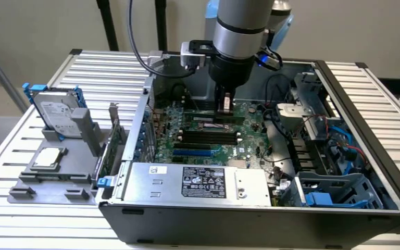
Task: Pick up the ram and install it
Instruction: 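Insert the ram into the slot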
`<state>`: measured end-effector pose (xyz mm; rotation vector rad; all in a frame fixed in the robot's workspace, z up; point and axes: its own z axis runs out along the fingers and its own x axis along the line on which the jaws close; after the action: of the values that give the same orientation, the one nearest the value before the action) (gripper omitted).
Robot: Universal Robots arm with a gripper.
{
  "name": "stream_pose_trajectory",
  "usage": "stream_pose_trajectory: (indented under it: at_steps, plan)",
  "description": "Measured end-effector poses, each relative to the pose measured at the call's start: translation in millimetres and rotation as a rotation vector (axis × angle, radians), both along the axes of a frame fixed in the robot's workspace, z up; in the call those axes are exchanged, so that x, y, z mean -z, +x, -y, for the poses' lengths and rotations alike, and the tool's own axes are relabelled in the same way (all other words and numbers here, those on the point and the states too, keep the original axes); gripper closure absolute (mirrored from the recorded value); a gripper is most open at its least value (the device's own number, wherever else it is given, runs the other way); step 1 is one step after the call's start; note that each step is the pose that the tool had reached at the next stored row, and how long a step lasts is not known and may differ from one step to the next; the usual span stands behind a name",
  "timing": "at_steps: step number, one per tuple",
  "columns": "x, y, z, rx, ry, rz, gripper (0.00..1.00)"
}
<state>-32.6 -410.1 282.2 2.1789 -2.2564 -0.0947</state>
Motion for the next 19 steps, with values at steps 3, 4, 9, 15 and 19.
stream_pose_trajectory:
  at_steps: [3,4,9,15,19]
  plan:
    - [5.4,0.0,0.0,-0.001,-0.0001,0.0,0.86]
    - [7.2,0.1,0.0,-0.001,0.0,0.0,0.86]
    - [16.3,0.3,0.0,-0.004,-0.0001,0.0,0.86]
    - [27.2,0.6,0.0,-0.008,0.0,0.0,0.86]
    - [34.5,0.6,0.0,-0.011,-0.0001,0.0,0.86]
